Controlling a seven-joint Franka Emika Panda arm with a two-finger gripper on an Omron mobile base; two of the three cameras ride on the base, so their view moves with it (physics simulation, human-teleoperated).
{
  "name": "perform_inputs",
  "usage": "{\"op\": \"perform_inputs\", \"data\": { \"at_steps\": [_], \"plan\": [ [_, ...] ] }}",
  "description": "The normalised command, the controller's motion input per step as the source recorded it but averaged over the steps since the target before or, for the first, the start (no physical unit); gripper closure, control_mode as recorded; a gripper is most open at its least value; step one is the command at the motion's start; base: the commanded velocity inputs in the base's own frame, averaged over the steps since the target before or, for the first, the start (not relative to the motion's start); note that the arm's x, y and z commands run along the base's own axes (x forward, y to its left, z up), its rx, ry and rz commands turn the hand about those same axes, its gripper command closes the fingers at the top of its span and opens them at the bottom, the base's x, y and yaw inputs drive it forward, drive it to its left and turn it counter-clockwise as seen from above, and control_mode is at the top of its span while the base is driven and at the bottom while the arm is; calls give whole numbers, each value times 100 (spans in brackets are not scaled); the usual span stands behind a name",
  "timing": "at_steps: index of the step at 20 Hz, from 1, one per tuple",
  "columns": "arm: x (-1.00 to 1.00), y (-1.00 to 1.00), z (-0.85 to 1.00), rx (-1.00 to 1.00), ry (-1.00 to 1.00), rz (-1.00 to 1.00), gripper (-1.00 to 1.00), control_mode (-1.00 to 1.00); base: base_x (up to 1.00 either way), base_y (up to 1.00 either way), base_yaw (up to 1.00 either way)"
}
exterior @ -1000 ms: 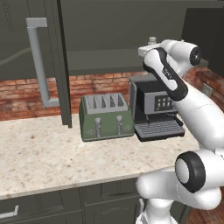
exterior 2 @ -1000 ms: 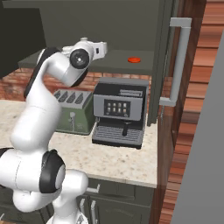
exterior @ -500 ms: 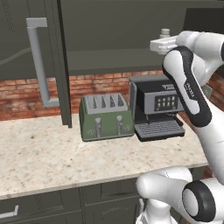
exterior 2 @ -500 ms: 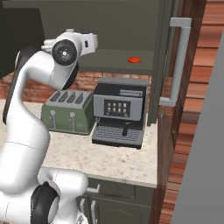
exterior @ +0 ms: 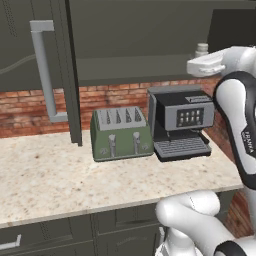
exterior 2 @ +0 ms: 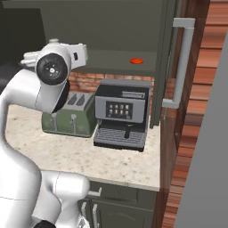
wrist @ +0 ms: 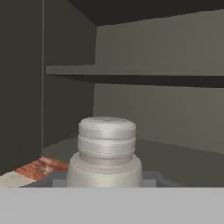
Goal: The dining table condiment station is running low on shaker. Refill the condiment station by opening the cabinet and taking the shaker from the cabinet and placing it on the dining table.
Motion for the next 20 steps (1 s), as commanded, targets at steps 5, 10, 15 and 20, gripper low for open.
{"op": "perform_inputs", "data": {
  "at_steps": [5, 10, 15, 20],
  "plan": [
    [-21, 45, -23, -8, 7, 0, 100, -100, 0, 0, 0],
    [0, 5, -3, 0, 2, 0, 100, -100, 0, 0, 0],
    [0, 0, 0, 0, 0, 0, 100, 100, -31, 7, 4],
    [0, 0, 0, 0, 0, 0, 100, 100, -89, 41, 42]
  ]
}}
